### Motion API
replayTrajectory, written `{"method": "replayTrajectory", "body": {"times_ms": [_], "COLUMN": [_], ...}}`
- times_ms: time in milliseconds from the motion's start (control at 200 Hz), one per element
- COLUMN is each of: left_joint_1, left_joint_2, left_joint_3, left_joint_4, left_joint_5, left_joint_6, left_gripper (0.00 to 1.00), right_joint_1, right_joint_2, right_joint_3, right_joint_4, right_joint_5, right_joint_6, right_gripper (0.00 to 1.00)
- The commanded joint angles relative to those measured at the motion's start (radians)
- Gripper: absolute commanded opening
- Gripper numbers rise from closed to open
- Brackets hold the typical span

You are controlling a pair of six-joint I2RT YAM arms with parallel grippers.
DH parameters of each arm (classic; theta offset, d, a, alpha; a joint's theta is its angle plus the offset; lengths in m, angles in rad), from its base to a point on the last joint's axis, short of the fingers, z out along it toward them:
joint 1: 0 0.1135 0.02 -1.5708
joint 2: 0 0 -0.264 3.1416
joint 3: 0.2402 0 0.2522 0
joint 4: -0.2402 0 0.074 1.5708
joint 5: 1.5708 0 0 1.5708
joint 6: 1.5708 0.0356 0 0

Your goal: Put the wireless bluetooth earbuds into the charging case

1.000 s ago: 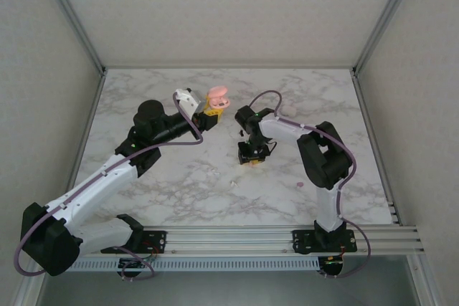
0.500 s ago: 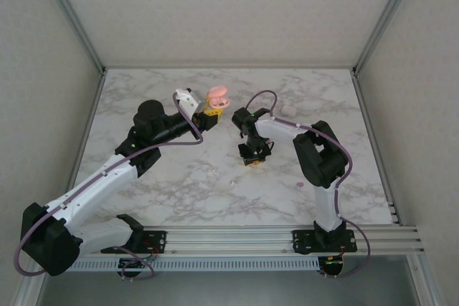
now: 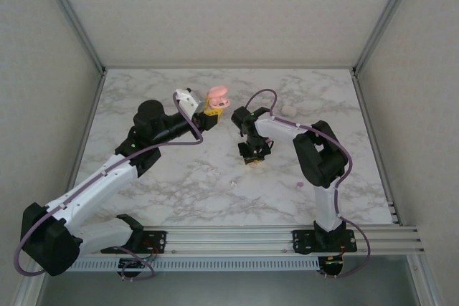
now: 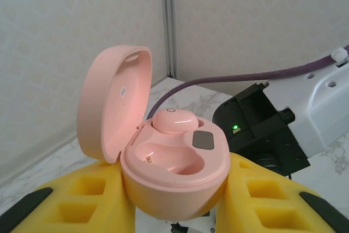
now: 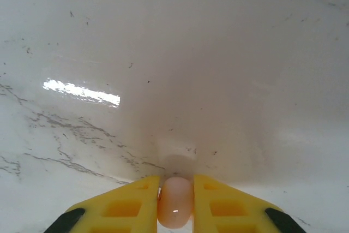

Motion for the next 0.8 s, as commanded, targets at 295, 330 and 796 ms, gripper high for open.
{"method": "replayTrajectory", "body": {"times_ms": [295,330,796], "left_joint_1": [0.023,0.029,0.047], "left_joint_2": [0.007,0.013,0.134], "left_joint_3": [0.024,0.024,0.056], "left_joint_4": [0.010,0.014,0.101], "left_joint_5": [-0.011,-0.008,0.081], "left_joint_6": [-0.002,-0.003,-0.019], "left_gripper": [0.19,0.19,0.19], "right_joint_1": [-0.188,-0.218,-0.336], "right_joint_2": [-0.419,-0.456,-0.670], "right_joint_3": [-0.162,-0.183,-0.146], "right_joint_4": [0.312,0.371,0.726], "right_joint_5": [-0.605,-0.700,-1.106], "right_joint_6": [0.159,0.195,0.531], "right_gripper": [0.16,0.17,0.17]}}
